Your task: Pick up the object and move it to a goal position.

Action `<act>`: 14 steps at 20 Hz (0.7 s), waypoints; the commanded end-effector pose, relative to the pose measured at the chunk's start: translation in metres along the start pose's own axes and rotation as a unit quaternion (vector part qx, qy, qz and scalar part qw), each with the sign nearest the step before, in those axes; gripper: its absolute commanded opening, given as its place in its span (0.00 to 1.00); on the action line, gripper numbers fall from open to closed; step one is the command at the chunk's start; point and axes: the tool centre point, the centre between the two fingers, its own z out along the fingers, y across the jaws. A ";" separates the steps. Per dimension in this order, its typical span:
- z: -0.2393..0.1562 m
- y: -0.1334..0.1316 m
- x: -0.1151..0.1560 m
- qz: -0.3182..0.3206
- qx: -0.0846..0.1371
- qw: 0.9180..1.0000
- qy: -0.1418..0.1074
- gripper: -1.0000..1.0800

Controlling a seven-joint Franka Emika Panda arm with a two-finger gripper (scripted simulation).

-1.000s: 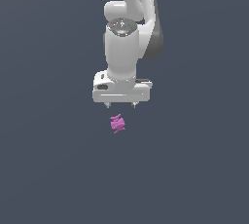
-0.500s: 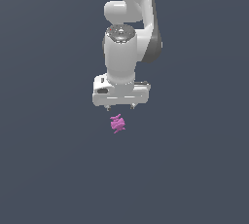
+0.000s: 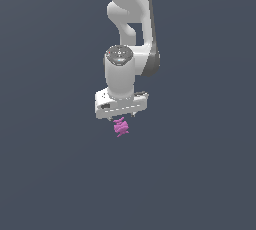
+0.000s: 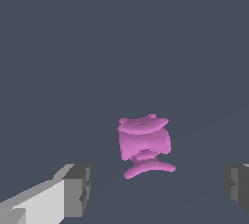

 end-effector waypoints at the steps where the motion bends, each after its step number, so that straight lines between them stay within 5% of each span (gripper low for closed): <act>1: 0.015 0.002 -0.003 -0.023 0.003 1.000 -0.004 0.96; 14: 0.048 0.006 -0.010 -0.074 0.012 0.997 -0.012 0.96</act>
